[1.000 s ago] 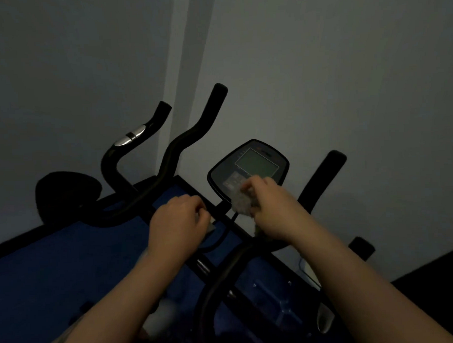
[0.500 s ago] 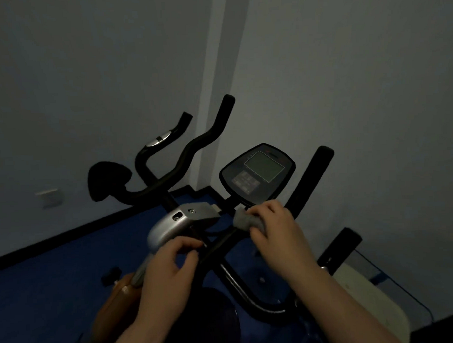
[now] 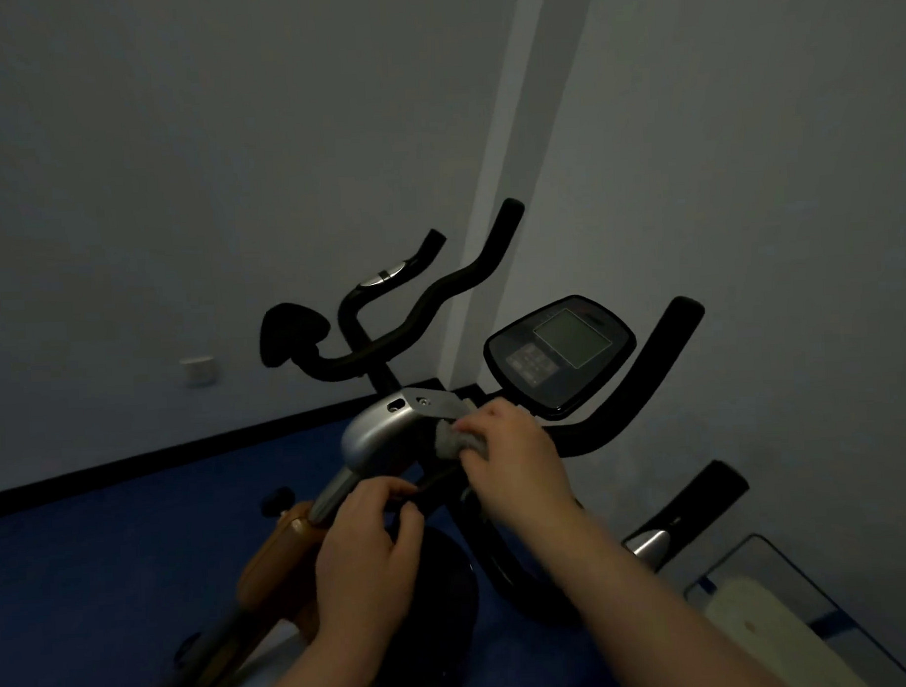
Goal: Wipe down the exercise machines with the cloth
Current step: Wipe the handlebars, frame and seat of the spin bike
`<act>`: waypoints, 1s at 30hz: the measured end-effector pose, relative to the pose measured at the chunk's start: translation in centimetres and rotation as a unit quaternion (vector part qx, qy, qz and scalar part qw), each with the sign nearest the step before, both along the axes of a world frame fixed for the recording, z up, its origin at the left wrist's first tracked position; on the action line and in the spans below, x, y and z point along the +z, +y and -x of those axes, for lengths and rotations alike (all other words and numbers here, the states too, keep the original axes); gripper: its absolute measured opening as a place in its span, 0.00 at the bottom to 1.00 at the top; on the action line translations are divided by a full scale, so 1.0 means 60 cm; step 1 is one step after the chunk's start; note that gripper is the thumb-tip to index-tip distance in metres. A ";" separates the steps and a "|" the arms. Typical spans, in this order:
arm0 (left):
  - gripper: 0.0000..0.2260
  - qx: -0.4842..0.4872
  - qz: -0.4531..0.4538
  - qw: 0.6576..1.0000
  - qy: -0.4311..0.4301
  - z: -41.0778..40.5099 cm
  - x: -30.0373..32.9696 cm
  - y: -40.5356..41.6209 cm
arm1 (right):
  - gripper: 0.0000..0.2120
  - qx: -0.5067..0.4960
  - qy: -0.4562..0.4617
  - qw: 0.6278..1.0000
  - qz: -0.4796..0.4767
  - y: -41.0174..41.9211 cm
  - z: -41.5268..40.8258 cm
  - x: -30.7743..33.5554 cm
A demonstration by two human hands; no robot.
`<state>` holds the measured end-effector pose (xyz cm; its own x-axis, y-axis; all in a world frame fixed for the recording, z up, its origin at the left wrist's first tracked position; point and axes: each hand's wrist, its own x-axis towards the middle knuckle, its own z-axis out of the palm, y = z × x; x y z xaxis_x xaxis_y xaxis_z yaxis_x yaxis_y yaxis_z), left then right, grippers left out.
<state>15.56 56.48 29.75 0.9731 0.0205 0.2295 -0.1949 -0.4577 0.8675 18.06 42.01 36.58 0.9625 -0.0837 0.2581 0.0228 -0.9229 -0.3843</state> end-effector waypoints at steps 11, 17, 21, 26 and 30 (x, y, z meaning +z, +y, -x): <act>0.06 -0.006 0.004 1.000 -0.013 -0.004 -0.005 0.004 | 0.13 0.122 0.244 0.960 0.067 -0.011 -0.082 0.038; 0.06 -0.017 0.001 1.000 -0.015 -0.008 -0.012 0.004 | 0.14 0.095 0.141 0.977 0.127 0.027 -0.089 0.011; 0.06 -0.023 0.000 1.000 -0.019 -0.009 -0.013 0.005 | 0.12 0.164 0.223 0.957 0.090 -0.007 -0.081 0.028; 0.06 -0.013 0.006 1.000 -0.019 -0.007 -0.010 0.003 | 0.12 0.095 0.119 0.982 0.113 0.024 -0.087 -0.004; 0.05 -0.010 0.017 1.000 -0.018 -0.002 -0.007 0.005 | 0.11 0.172 0.148 0.973 0.049 -0.014 -0.057 0.016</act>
